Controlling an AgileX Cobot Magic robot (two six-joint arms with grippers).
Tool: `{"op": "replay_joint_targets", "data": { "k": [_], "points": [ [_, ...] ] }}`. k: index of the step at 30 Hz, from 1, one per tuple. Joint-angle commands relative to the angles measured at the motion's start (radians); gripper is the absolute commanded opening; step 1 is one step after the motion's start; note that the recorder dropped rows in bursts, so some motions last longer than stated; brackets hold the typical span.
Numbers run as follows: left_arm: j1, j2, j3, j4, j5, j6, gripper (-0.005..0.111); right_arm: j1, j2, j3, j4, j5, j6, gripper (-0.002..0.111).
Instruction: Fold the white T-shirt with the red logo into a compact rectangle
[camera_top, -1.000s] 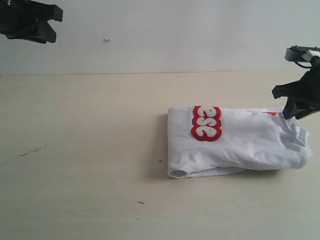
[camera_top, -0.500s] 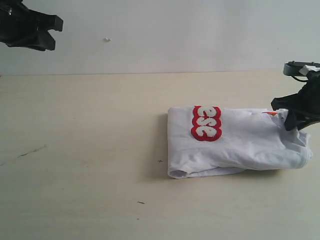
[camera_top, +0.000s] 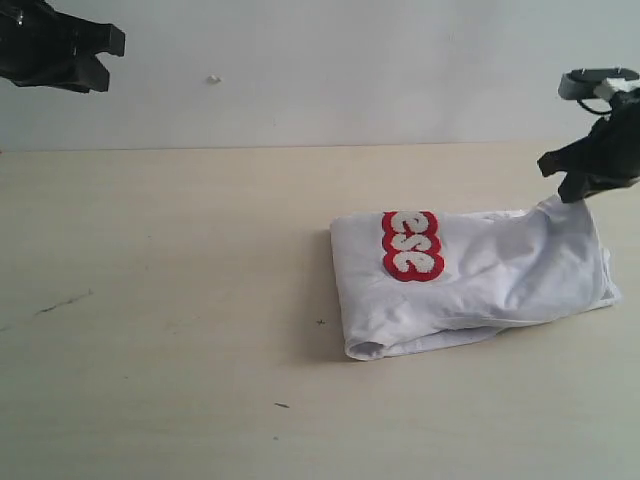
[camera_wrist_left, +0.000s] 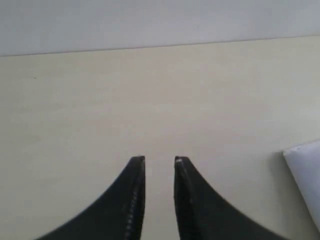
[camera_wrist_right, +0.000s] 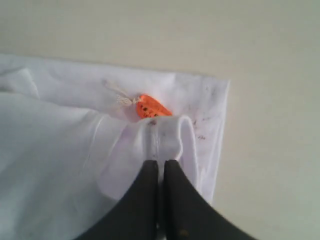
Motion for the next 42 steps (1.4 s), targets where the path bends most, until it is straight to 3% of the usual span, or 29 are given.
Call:
{"op": "replay_joint_targets", "data": {
  "k": [1, 7, 13, 16, 20, 24, 25, 29, 42],
  "points": [
    [0.002, -0.011, 0.006, 0.006, -0.04, 0.028, 0.023, -0.003, -0.038, -0.029, 0.004, -0.082, -0.131, 0.0],
    [0.002, -0.011, 0.006, 0.006, -0.046, 0.051, 0.023, -0.003, 0.024, -0.029, -0.09, -0.137, -0.119, 0.004],
    [0.002, -0.011, 0.008, 0.006, -0.021, 0.064, 0.023, -0.003, 0.078, -0.029, -0.428, -0.158, 0.255, 0.041],
    [0.002, -0.011, 0.007, 0.006, -0.021, 0.072, 0.023, -0.003, 0.064, -0.056, -0.49, -0.13, 0.396, 0.047],
    [0.002, -0.011, 0.007, 0.006, -0.01, 0.074, 0.023, 0.002, 0.037, -0.107, -0.314, -0.057, 0.375, 0.037],
    [0.002, -0.021, 0.025, 0.006, -0.036, 0.074, 0.021, 0.031, 0.038, -0.104, -0.024, 0.082, 0.076, 0.003],
    [0.002, -0.033, 0.044, 0.006, -0.061, 0.074, 0.018, 0.043, 0.043, -0.094, 0.029, 0.118, 0.016, 0.0],
    [0.002, -0.098, 0.138, 0.01, -0.159, 0.081, 0.0, 0.104, 0.058, -0.016, 0.074, 0.105, -0.015, 0.0],
    [0.002, -0.24, 0.262, -0.039, -0.231, 0.083, 0.0, 0.361, 0.145, 0.108, 0.077, 0.052, 0.082, 0.0]
  ]
}}
